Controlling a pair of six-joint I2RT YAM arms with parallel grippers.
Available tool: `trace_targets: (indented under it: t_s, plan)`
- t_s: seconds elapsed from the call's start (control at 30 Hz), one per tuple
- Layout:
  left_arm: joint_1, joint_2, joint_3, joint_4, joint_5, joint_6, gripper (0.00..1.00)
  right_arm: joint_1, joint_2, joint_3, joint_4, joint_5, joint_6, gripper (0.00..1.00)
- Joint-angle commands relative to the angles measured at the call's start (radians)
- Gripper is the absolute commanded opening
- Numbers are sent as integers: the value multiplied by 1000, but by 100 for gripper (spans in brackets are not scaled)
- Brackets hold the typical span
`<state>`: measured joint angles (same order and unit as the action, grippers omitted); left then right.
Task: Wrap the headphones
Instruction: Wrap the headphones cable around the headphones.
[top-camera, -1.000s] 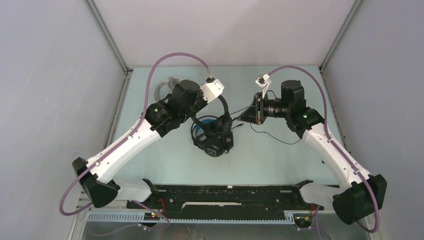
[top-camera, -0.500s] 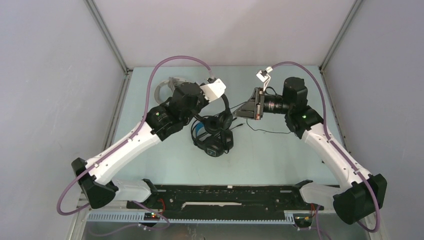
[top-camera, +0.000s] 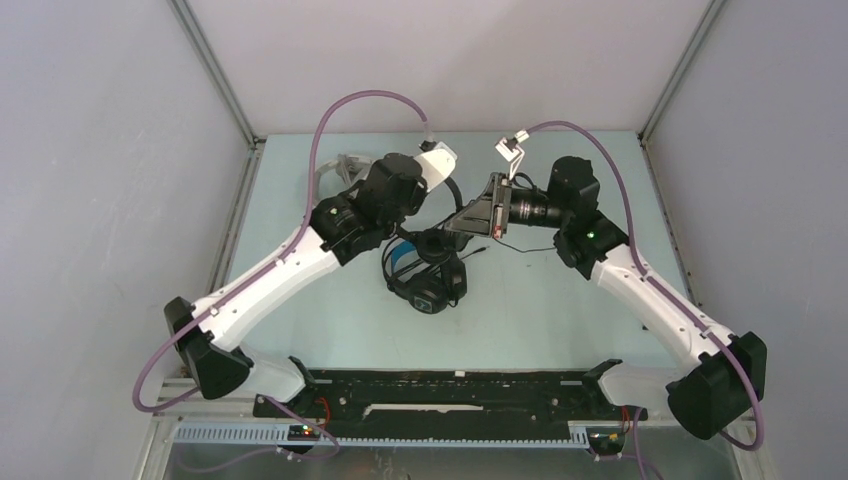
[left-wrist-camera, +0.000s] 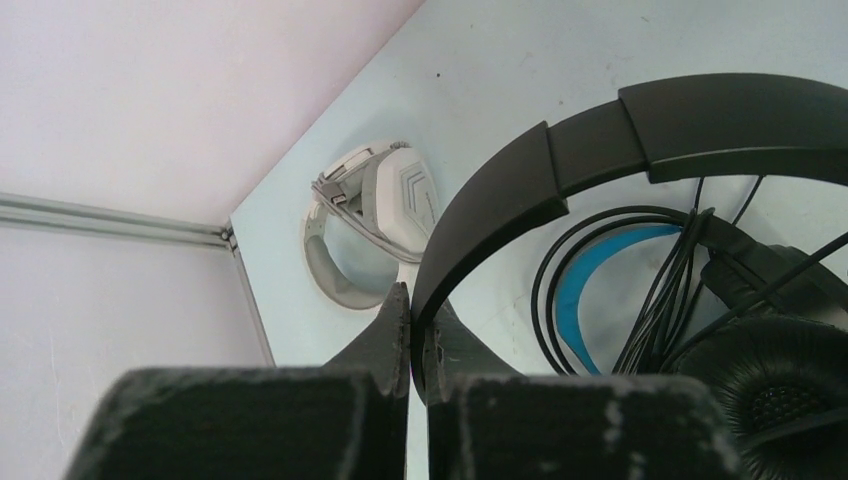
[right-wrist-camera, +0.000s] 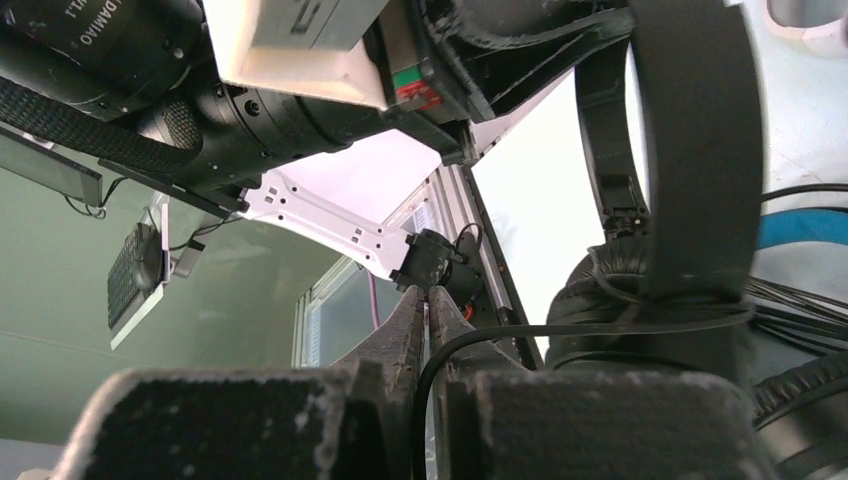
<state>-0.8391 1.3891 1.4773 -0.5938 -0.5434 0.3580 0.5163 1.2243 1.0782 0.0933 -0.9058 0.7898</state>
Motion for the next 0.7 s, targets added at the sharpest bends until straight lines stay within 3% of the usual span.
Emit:
trace_targets:
  t_s: [0.0, 0.3, 0.5, 0.6, 0.67]
  plan:
    - [3, 36, 117, -69, -91, -131, 0, 26, -14, 55, 57, 48, -11, 7]
    - [11, 117, 292, -201, -106, -326, 0, 88, -32, 67, -14, 153, -98, 7]
    - [22, 126, 325, -209, -99, -471, 0, 147, -45, 86, -88, 257, -192, 7]
    - [54, 129, 355, -230, -46, -577, 0, 179, -59, 86, -142, 317, -244, 6]
    - [112, 86, 320, -171, 72, -697, 0, 245, -73, 86, -185, 430, -362, 6]
